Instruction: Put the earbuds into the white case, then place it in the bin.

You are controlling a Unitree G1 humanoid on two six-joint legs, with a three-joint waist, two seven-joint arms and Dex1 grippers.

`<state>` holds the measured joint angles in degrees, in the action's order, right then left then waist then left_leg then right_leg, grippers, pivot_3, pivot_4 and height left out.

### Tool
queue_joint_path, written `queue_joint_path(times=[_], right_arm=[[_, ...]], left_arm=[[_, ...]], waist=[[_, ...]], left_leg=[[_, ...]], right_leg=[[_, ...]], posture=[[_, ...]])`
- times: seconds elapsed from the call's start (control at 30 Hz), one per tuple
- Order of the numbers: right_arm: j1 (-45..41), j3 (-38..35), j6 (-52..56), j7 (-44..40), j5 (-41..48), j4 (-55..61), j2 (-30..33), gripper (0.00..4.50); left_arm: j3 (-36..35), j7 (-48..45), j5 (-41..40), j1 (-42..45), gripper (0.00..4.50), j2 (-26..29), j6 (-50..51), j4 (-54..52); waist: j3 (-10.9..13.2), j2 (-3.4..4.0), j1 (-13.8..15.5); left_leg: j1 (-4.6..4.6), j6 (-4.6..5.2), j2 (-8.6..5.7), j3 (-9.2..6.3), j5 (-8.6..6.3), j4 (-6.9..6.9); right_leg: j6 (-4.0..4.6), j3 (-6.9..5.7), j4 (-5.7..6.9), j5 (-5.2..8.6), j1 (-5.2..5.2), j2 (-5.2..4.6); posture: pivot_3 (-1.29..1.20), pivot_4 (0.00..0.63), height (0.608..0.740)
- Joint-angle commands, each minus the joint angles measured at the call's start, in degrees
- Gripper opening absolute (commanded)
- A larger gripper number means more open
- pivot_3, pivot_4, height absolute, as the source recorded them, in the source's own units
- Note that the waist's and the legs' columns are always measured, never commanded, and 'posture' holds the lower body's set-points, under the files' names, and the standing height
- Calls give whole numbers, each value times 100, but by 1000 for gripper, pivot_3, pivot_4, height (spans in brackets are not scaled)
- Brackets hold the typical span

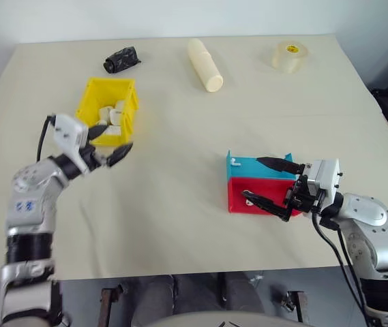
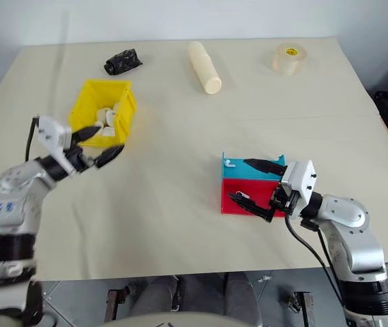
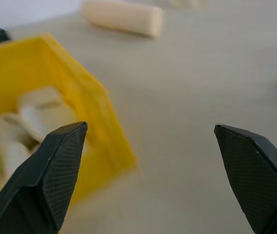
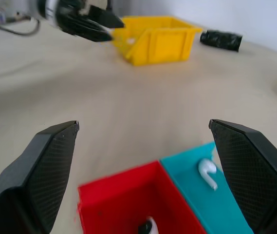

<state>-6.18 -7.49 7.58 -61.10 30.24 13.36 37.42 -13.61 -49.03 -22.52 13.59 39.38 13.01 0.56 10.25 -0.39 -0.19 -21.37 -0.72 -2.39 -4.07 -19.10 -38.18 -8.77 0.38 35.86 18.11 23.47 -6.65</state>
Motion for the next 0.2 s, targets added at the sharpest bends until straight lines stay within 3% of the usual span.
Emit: queue_joint_path(times=[0.03,0.2], right_arm=[[-142,-263,-193,-331,158,-278,131,4500],[-318,-435,-345,-500,85,-717,239,4500]], left_arm=[[-271,-561,-70,-682,4456,296,-542,-690],[-370,-523,44,-1322,4456,259,-949,-1014]], waist=[[0,0,14],[0,2,58]], left_leg=[[4,0,0,1,0,-1],[7,2,-1,-2,-1,-1]], right_leg=[[2,1,-14,1,-1,0],[4,0,-22,0,-9,-4]], posture=[[0,150,740],[0,150,740]])
